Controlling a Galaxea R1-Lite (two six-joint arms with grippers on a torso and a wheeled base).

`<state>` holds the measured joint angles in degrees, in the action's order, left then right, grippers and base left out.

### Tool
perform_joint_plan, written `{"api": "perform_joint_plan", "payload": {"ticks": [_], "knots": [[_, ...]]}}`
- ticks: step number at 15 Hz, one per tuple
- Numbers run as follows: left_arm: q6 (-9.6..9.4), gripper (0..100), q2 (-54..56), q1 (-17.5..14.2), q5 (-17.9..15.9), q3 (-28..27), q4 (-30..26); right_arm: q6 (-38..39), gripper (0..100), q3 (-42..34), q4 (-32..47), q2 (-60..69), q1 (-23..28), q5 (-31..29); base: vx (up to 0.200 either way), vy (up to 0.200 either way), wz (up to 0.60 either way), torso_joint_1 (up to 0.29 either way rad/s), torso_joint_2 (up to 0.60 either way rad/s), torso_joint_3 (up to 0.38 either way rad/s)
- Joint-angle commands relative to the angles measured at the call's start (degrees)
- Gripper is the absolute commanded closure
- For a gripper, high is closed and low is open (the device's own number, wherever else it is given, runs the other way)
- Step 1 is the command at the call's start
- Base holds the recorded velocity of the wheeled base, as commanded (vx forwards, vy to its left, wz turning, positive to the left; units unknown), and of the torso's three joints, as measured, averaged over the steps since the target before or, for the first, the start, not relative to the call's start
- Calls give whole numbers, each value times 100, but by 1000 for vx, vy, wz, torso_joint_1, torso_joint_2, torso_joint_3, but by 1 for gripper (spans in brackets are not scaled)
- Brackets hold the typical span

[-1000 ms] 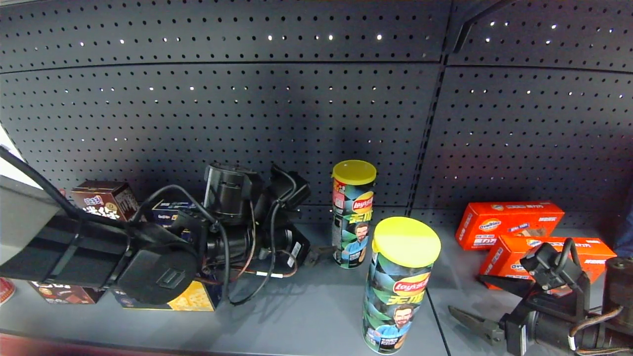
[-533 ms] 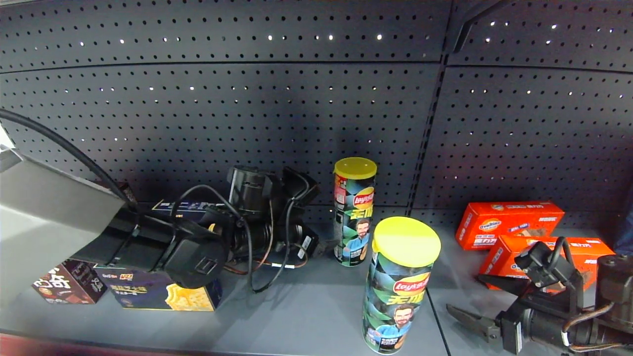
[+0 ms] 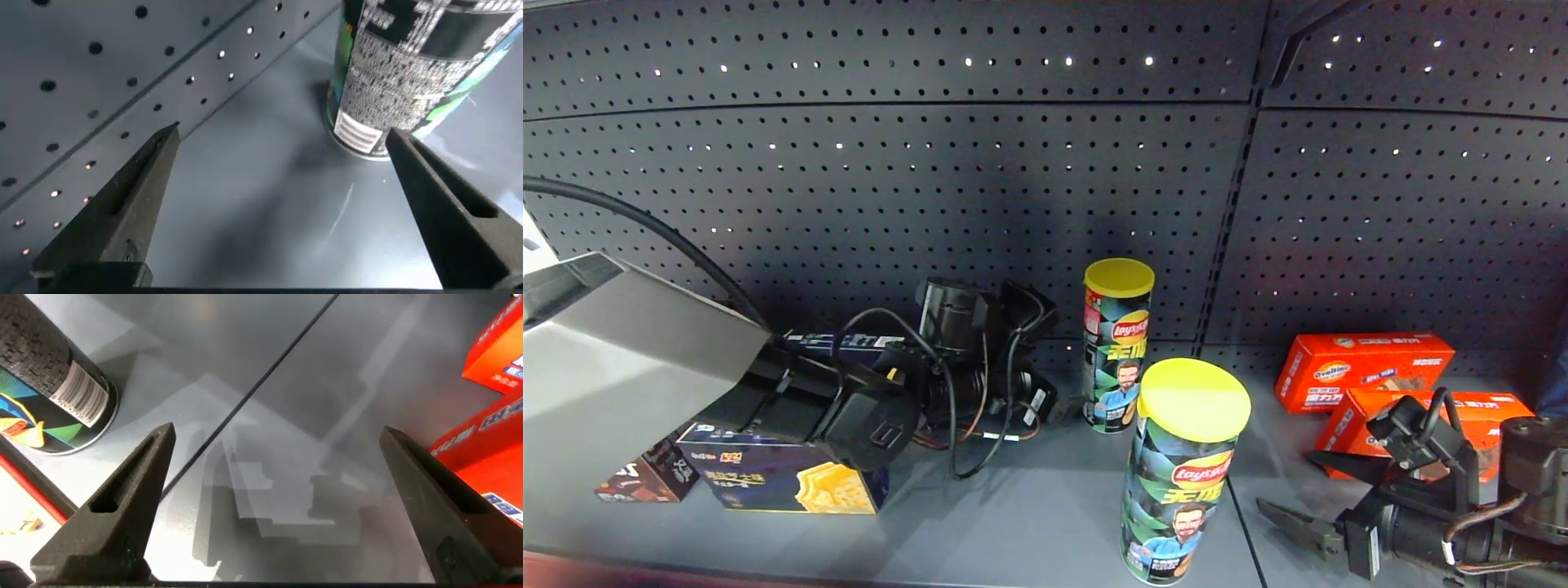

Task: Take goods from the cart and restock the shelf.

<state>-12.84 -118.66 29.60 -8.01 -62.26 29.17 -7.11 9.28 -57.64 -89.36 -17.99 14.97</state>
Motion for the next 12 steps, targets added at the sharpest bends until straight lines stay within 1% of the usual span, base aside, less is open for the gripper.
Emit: {"api": "perform_joint_plan", "payload": {"ticks": [1,2,4,5,6,7,9,12], "knots": [[0,0,449,11,54,293,-8,-10,0,48,-11,-12,-82,15,0,0,0,0,0,0],[0,0,713,28,63,495,-8,-19,0,57,-11,-3,-213,15,0,0,0,0,0,0],[-8,0,1091,46,63,724,-26,-19,0,39,-2,-12,-451,15,0,0,0,0,0,0],[-17,0,1355,37,89,856,-70,-19,0,48,-2,-91,-670,6,0,0,0,0,0,0],[-17,0,1469,37,107,908,-78,-19,0,65,-2,-126,-749,6,0,0,0,0,0,0],[-17,0,1636,20,151,1005,-87,-19,0,153,-2,-214,-873,-3,0,0,0,0,0,0],[-8,0,1750,-24,151,1093,-87,-19,0,320,-2,-372,-943,-3,0,0,0,0,0,0],[-8,0,1882,-86,159,1225,-78,-19,0,777,-11,-785,-1145,-20,0,0,0,0,0,0]]}}
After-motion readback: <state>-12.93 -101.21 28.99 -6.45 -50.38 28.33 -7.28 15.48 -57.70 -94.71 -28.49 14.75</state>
